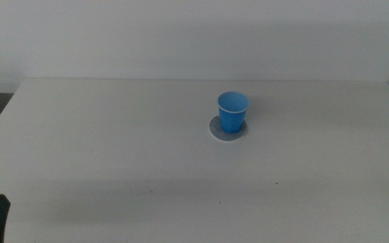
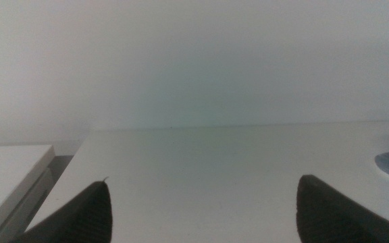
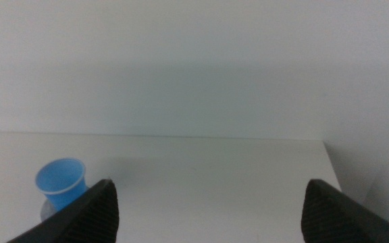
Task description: Place an empty cup on a cup mat.
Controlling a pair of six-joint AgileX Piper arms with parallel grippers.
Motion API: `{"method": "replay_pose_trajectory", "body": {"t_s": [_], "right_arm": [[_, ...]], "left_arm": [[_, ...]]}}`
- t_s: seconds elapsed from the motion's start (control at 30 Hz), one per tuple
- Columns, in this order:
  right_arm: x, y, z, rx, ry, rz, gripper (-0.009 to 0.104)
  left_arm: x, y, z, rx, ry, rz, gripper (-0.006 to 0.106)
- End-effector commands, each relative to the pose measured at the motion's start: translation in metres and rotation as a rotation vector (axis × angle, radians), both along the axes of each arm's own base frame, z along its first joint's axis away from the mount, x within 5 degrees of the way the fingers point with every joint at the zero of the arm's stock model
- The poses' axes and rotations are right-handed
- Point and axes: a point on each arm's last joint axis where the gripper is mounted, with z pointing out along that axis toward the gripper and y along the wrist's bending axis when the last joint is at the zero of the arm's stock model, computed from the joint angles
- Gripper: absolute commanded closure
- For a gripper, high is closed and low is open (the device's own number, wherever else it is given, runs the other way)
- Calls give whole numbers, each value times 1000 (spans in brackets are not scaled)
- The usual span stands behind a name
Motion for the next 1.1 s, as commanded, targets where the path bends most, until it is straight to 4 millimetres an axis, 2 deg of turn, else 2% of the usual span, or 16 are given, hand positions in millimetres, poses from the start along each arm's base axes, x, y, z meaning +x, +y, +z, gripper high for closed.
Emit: {"method": "replay_pose_trajectory", "body": {"t_s": [0.0, 0.1, 0.27, 0.43, 0.53, 0.7, 0.77, 0.83, 1.07], "right_arm": [[0, -2, -2, -29, -13, -8, 8], [-5, -1, -11, -21, -70, 4, 8], [-33, -11, -41, -58, -251, -29, 2], [-66, -18, -96, -83, -253, -102, 2], [-79, -17, -126, -80, -258, -105, 2], [-90, -16, -163, 10, -270, -116, 2], [-93, -16, -165, 19, -294, -116, 2], [-93, -15, -169, 21, -247, -115, 2], [-93, -15, -168, 25, -255, -116, 2]], "left_arm": [[0, 0, 2, -6, -17, -2, 7], [0, 0, 2, -6, -17, -2, 7], [0, 0, 2, -6, -17, -2, 7], [0, 0, 2, -6, -17, -2, 7], [0, 0, 2, -6, -17, -2, 7], [0, 0, 2, -6, -17, -2, 7], [0, 0, 2, -6, -17, -2, 7], [0, 0, 2, -6, -17, -2, 7], [0, 0, 2, -6, -17, -2, 7]]}}
